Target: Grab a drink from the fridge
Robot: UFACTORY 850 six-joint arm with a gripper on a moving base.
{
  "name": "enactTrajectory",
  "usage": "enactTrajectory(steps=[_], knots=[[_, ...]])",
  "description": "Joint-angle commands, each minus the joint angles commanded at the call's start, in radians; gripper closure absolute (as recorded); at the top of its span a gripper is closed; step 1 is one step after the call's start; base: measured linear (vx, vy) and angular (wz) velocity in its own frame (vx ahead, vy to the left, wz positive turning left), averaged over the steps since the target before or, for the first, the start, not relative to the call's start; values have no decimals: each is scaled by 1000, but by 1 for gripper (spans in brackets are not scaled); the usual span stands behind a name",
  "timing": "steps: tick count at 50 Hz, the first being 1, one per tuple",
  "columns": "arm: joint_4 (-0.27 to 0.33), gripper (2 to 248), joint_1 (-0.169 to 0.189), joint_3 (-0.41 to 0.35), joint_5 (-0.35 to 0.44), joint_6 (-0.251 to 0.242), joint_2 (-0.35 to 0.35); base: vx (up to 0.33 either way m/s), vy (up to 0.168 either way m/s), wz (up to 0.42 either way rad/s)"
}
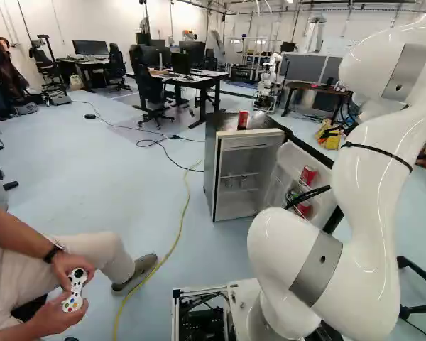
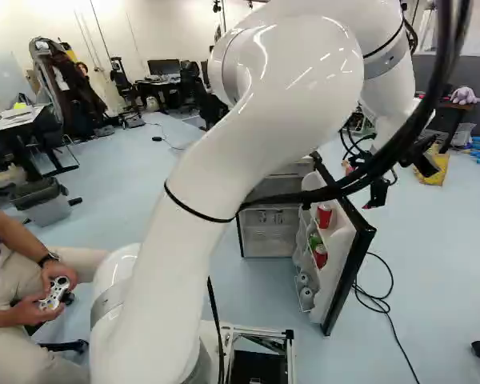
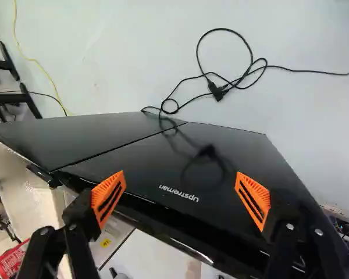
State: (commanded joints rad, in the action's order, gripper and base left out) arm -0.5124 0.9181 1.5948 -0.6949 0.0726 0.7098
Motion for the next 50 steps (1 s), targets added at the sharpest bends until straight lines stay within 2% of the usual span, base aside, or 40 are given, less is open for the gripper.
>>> enactTrajectory(steps=[15, 50], knots=[[-2, 3, 18, 49, -2, 0, 50, 0, 0, 0], [-2, 3, 24, 16, -68, 0, 30, 0, 0, 0]])
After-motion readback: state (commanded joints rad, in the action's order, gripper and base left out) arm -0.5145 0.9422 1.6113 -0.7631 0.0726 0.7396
